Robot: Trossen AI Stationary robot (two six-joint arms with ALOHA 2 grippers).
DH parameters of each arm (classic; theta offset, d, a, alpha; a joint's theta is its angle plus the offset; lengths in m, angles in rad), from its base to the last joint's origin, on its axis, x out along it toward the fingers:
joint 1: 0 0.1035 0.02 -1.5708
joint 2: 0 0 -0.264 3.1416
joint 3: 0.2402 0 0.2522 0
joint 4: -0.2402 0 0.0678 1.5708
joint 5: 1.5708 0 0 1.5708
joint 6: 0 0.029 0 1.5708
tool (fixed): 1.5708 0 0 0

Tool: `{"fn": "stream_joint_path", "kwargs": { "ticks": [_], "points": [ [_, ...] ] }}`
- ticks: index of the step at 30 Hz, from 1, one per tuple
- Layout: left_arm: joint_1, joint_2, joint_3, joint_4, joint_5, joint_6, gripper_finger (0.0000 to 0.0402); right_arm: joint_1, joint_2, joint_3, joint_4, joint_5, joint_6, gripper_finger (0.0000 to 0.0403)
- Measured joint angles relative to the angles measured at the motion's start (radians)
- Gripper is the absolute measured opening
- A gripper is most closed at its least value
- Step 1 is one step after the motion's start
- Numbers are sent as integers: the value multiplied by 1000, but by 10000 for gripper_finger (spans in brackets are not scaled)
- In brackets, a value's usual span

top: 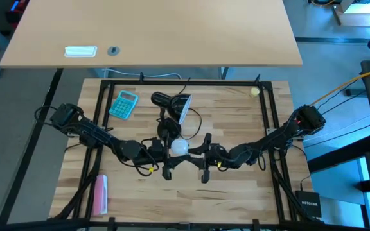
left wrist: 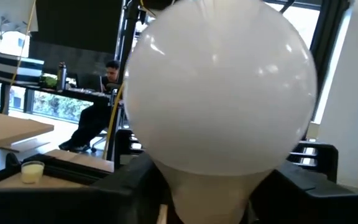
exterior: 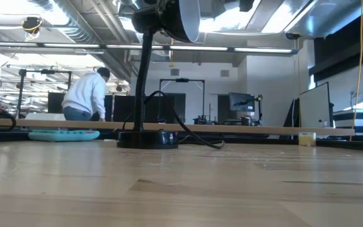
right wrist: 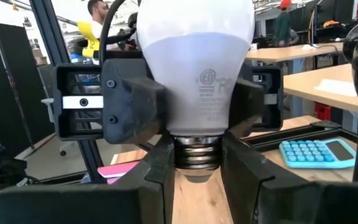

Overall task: Screw lightbulb
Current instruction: Insert the lightbulb into the black lamp

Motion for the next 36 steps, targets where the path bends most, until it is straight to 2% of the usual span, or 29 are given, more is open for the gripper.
{"fn": "stream_joint_path", "kwargs": {
  "ticks": [4,13,16,22,29,33,36],
  "points": [
    [0,0,0,-2,26,17,127,0,0,0,4,8,-18,100],
    [0,-1,1,-50,29,48,126,1,0,0,-14,17,-23,180],
    [-8,-11,1,-95,13,65,126,11,-29,0,-100,20,-23,196],
    [-26,-86,-1,-255,-106,136,126,32,-163,3,-357,-12,-10,205],
    [-29,-139,-1,-595,-251,159,126,63,-302,2,-587,-16,49,206],
    [-6,-133,-1,-712,-309,200,126,61,-317,2,-580,-55,88,206],
    [3,-131,-1,-757,-379,235,126,55,-315,2,-559,-42,96,207]
  ]
}}
